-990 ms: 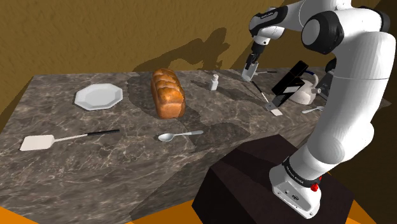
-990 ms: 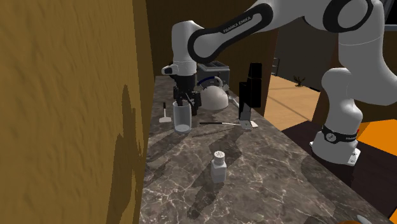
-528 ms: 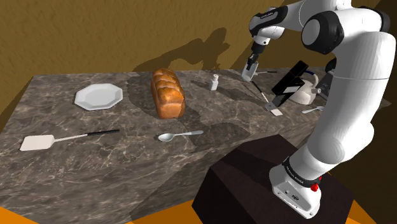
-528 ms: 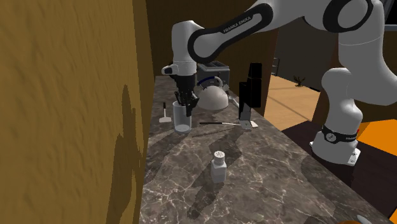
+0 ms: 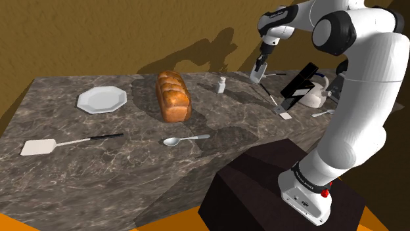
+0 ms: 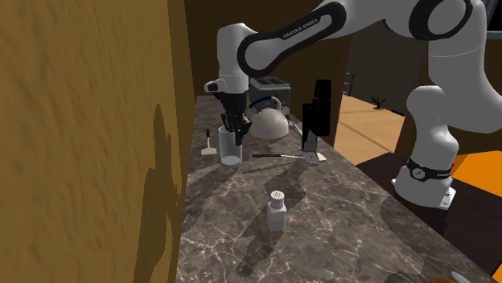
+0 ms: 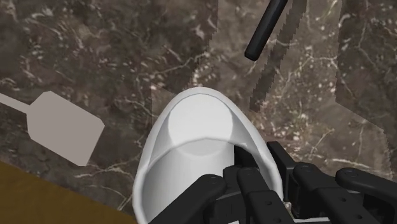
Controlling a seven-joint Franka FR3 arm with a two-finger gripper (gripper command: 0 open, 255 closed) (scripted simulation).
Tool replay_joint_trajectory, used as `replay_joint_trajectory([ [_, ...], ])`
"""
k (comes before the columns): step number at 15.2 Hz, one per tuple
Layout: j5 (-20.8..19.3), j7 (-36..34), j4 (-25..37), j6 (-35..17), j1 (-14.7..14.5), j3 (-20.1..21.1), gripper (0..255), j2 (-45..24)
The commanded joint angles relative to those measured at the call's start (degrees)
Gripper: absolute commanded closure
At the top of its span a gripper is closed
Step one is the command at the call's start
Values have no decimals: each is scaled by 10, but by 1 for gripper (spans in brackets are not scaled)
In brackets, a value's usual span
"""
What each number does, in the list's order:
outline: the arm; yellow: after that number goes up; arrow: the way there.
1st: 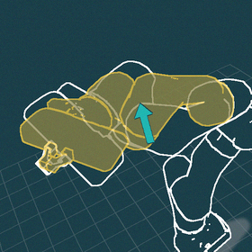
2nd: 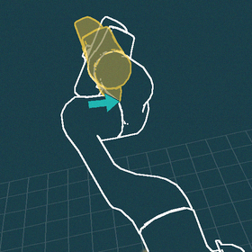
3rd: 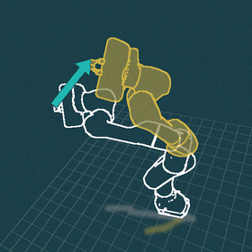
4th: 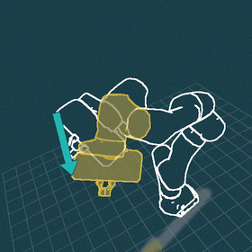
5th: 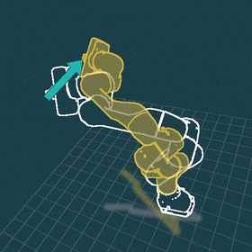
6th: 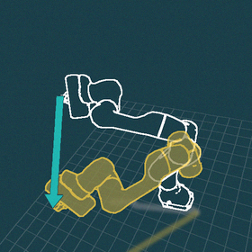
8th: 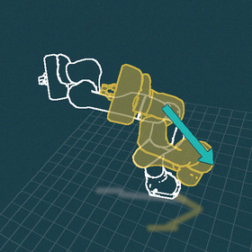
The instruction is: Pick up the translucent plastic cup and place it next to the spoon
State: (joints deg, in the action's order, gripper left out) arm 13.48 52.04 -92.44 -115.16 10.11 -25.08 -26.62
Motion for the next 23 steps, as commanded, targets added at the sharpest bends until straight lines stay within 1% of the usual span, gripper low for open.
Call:
replay_joint_trajectory([
  [1, -2, -2, 7, 11, 0, -1, 255, 4],
  [12, -15, -12, 62, 85, 0, -8, 255, 26],
  [23, -20, -19, 140, 166, 7, -11, 255, 31],
])
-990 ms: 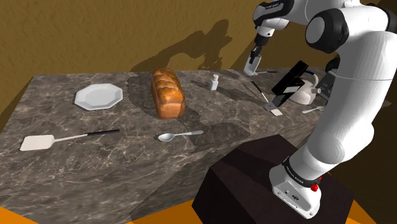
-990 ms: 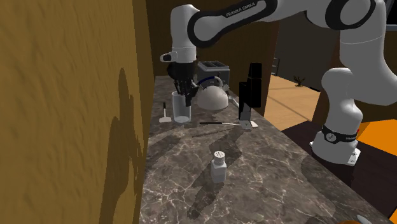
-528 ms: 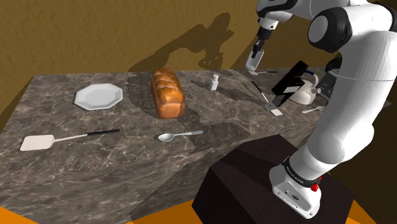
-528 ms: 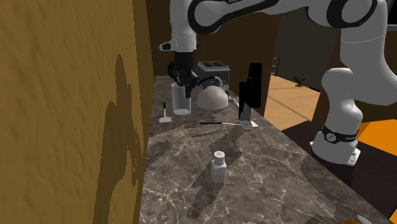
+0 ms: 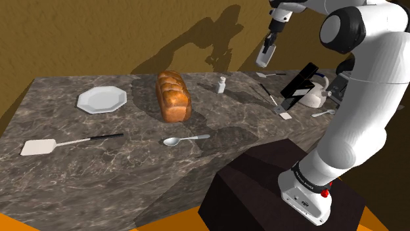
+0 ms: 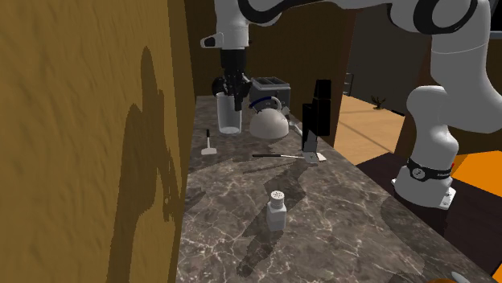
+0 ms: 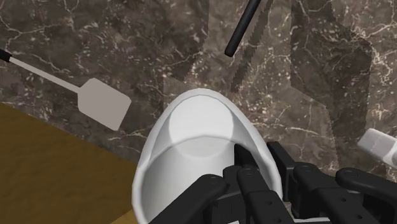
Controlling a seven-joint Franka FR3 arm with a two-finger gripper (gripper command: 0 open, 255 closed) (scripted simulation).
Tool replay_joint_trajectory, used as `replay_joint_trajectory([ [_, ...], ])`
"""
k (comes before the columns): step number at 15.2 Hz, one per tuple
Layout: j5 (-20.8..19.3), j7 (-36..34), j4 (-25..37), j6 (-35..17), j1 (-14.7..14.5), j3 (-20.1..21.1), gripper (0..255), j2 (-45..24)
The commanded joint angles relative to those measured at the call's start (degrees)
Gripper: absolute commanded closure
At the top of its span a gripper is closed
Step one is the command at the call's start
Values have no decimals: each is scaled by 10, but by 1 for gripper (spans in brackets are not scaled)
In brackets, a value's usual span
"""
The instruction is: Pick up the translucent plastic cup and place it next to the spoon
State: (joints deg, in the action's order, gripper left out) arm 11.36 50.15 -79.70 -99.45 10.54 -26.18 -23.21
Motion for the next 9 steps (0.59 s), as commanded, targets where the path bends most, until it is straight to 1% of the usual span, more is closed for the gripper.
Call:
replay_joint_trajectory([
  [1, 1, 0, 20, 17, 3, 0, 255, -3],
  [9, 4, -3, 98, 85, 15, -1, 255, -13],
])
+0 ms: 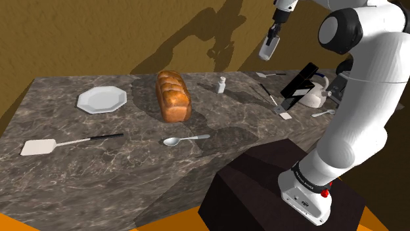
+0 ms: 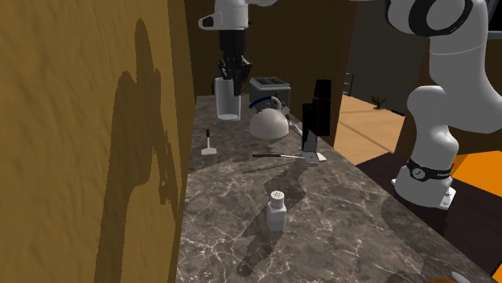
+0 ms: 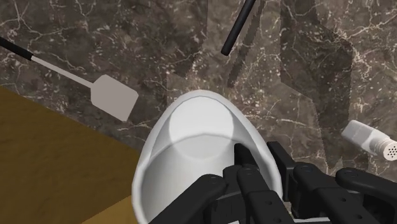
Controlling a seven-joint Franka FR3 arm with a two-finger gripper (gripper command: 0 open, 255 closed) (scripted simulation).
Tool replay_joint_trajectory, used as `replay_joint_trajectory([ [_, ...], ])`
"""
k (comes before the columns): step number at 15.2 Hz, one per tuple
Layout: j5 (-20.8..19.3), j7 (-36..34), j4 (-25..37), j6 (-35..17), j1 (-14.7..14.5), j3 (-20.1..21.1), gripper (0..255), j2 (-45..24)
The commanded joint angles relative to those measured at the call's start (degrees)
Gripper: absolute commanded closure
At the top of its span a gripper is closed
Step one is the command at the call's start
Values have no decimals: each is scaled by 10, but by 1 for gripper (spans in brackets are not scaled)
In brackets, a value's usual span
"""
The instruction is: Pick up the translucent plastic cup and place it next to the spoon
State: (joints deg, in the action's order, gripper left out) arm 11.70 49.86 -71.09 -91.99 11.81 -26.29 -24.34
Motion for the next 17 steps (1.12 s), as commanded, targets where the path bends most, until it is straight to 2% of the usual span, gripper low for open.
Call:
replay_joint_trajectory([
  [1, 2, -1, 24, 19, 4, 0, 255, -4],
  [7, 8, -2, 89, 69, 17, 1, 255, -21],
  [12, -43, -59, -83, 9, -65, 4, 255, 102],
  [17, -85, -130, -202, -25, -120, 27, 255, 199],
])
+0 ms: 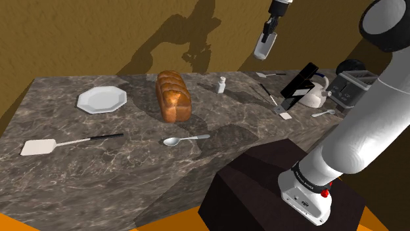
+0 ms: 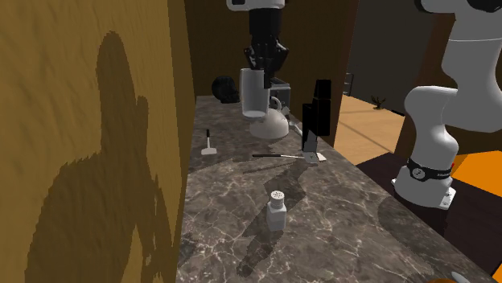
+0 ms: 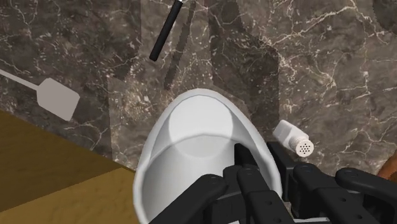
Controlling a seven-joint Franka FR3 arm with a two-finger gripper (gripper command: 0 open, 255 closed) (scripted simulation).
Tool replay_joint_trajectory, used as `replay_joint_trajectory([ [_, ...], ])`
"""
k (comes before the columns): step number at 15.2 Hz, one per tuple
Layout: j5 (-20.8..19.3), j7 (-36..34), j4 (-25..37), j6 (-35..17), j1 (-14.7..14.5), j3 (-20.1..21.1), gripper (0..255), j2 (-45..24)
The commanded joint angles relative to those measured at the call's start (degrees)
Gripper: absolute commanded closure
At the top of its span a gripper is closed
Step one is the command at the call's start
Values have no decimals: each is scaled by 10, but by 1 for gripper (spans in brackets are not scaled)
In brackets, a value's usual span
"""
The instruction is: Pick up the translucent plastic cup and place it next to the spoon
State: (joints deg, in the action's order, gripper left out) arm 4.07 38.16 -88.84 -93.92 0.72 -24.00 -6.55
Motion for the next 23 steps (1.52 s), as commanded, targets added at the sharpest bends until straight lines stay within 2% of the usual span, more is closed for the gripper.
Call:
replay_joint_trajectory([
  [1, -16, -28, -44, -10, -18, 10, 255, 39],
  [6, -42, -103, -128, -25, -53, 46, 255, 114],
  [12, -54, -191, -203, -34, -86, 98, 255, 183],
  [23, -37, -347, -275, -38, -143, 200, 255, 253],
])
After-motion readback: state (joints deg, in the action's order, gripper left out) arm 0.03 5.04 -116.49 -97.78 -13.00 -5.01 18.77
